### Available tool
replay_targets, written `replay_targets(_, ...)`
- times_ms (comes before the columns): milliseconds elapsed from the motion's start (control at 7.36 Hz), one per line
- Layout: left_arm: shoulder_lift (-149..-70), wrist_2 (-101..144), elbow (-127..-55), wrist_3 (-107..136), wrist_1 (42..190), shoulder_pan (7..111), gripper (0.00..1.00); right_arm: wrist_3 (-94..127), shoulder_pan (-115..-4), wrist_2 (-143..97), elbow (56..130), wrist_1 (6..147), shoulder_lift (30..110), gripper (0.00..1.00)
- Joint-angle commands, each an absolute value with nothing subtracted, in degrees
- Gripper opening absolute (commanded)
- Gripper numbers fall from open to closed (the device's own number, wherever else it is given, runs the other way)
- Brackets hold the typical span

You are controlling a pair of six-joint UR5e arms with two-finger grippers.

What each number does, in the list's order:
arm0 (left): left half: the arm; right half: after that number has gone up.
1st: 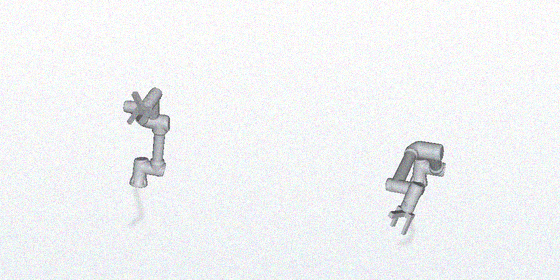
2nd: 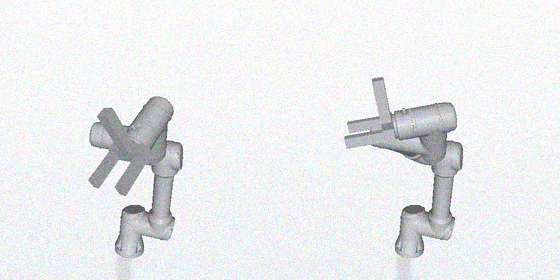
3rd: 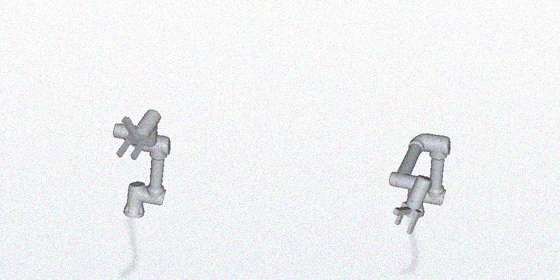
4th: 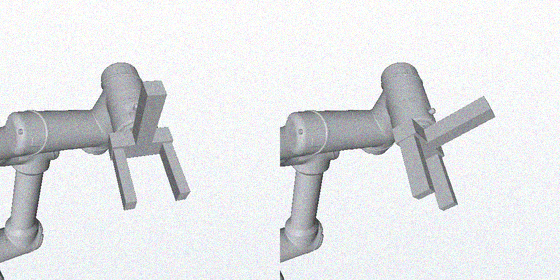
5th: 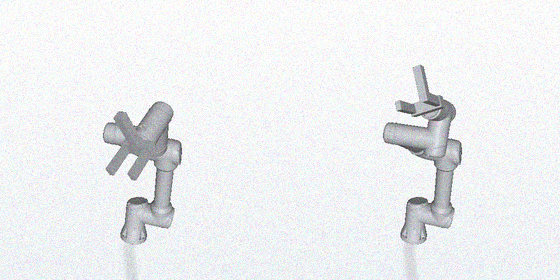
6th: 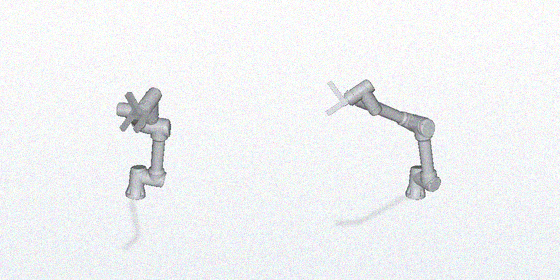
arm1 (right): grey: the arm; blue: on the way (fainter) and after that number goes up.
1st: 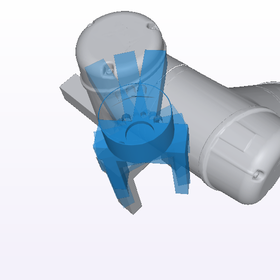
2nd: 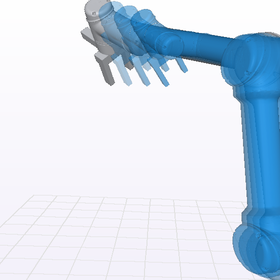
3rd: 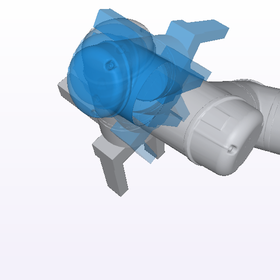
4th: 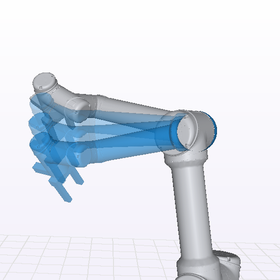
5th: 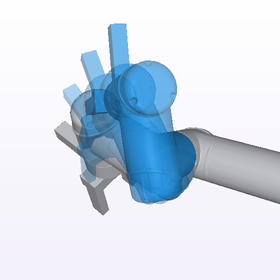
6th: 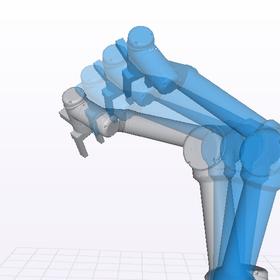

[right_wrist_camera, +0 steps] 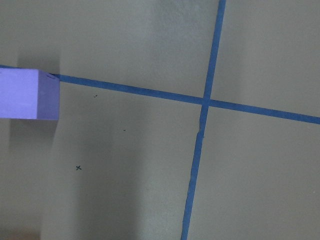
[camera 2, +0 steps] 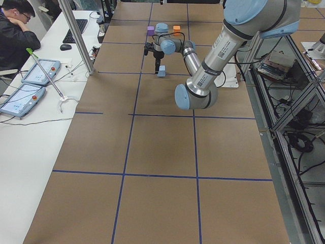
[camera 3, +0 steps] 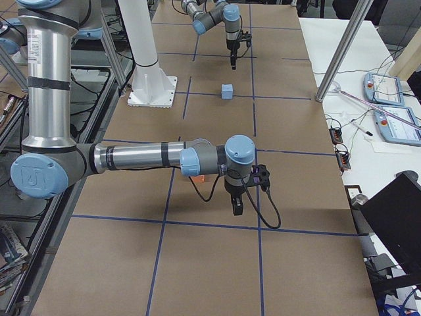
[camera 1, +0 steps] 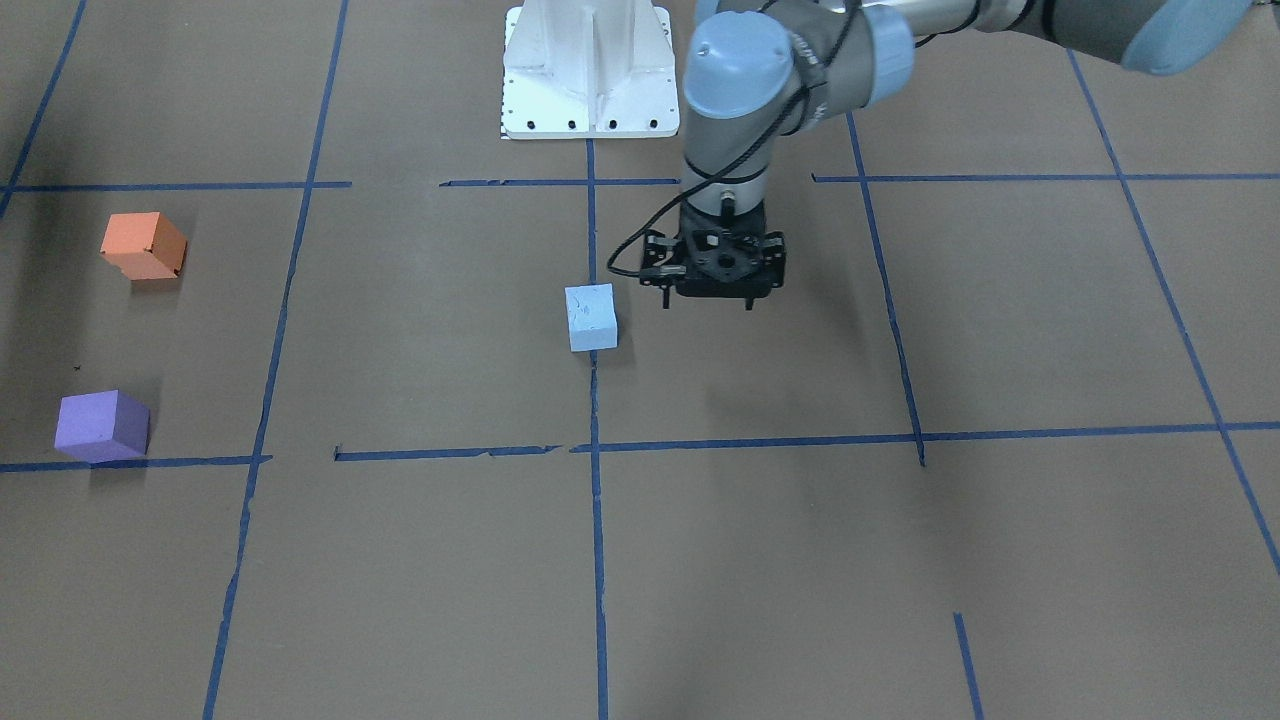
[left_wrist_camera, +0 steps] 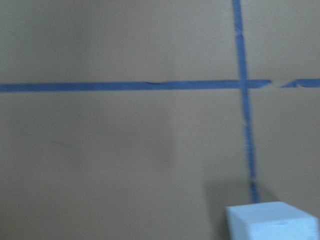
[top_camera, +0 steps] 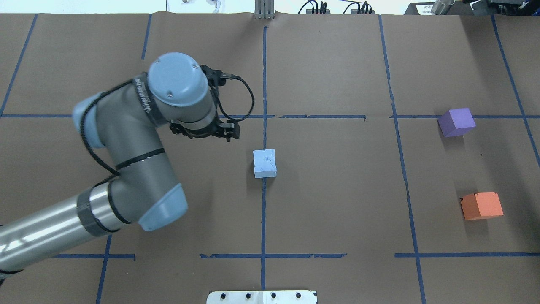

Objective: Place blue block between orange and purple blocks
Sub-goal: 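Open the left gripper and withdraw the left arm from the cube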

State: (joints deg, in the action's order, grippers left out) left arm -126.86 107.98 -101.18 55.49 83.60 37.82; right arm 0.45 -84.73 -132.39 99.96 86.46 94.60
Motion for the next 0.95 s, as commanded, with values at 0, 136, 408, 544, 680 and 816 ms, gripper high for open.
replay_targets(0, -113.09, 119.12, -104.59, 29.66, 83.76, 53.96, 1.0, 0.27, -84.2, -132.54, 100.89, 84.64, 94.75, 1.0)
replay_targets(136, -105.11, 121.09, -104.94, 19.27, 84.11, 62.14, 1.0, 0.79, -82.81, -132.63, 101.94, 84.73, 94.57, 1.0)
replay_targets(408, -98.64, 126.17, -101.36, 1.46, 83.76, 78.5, 1.0, 2.88, -79.64, -133.85, 103.79, 85.08, 92.3, 1.0)
replay_targets(544, -93.91, 130.13, -99.95, -5.73, 83.93, 83.97, 1.0, 7.77, -77.71, -134.47, 104.58, 85.25, 89.76, 1.0)
replay_targets(680, -90.74, 130.6, -99.84, -8.06, 83.67, 86.98, 1.0, 12.61, -74.74, -134.47, 105.37, 85.43, 87.21, 1.0)
replay_targets(816, -85.66, 130.78, -99.84, -8.26, 84.11, 88.75, 1.0, 18.57, -70.88, -134.04, 105.9, 85.52, 83.97, 1.0)
